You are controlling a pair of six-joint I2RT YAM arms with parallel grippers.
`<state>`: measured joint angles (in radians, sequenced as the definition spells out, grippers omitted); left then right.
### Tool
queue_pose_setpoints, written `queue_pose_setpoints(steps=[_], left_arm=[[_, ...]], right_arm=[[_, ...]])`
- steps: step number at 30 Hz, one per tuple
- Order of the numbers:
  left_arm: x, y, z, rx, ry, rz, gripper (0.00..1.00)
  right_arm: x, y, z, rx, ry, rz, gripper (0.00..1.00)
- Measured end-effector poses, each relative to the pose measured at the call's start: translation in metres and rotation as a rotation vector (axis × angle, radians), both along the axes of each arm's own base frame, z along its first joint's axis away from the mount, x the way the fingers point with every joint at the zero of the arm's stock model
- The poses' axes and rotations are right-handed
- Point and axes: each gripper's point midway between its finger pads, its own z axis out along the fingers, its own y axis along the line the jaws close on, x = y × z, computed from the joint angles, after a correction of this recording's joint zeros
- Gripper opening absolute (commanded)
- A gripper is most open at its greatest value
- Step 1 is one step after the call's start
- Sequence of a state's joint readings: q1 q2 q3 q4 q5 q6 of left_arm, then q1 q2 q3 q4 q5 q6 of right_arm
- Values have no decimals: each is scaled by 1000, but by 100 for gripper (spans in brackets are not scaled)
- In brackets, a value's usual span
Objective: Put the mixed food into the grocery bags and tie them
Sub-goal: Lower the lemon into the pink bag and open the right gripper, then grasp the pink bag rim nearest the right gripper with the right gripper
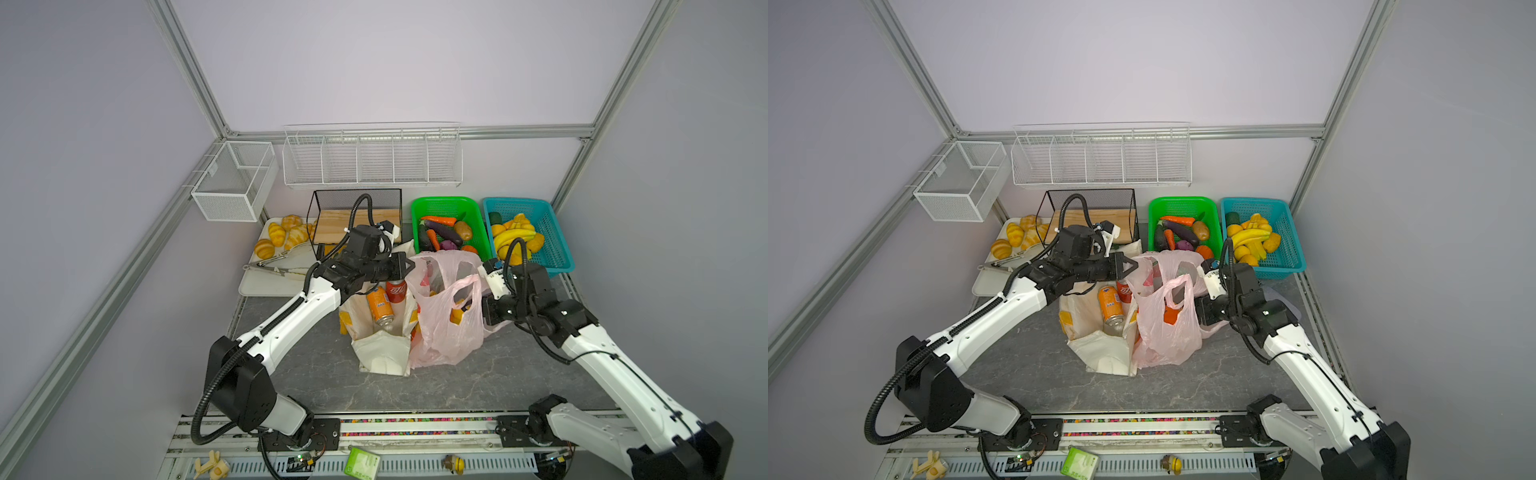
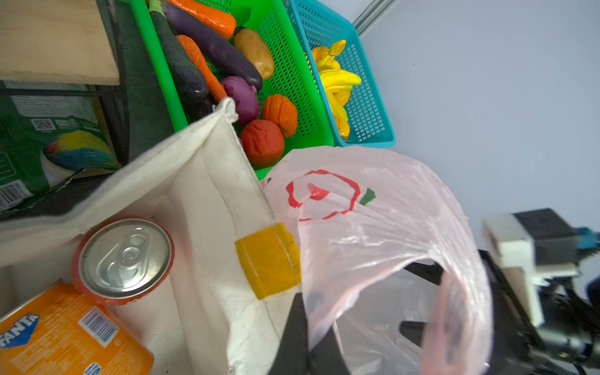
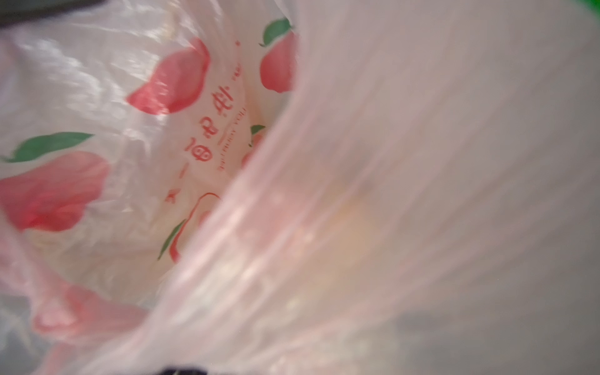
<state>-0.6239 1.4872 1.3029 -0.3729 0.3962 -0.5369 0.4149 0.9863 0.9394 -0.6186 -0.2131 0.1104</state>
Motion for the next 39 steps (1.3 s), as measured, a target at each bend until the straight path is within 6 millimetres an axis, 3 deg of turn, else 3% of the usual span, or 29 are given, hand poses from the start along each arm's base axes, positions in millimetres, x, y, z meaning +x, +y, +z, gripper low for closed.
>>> queue_pose_setpoints(steps=[6,12,14,19,25,39], left_arm=[[1,1,-1,4,0,5,0],[0,1,-1,4,1,5,0],[0,1,-1,5,1,5,0],[0,1,-1,5,4,3,0],[-1,0,-1,1,6,-5,0],[-3,-1,0,-3,9,-12,0]], right_arm=[[-22,7,43,19,-196,93,86],[-46,25,60,-37,-346,224,99],[-49,27,63,-93,-407,242,99],[-31,12,62,-341,-542,181,96],[-9,-7,48,-598,-583,174,94],[-5,-29,25,-756,-529,293,90]])
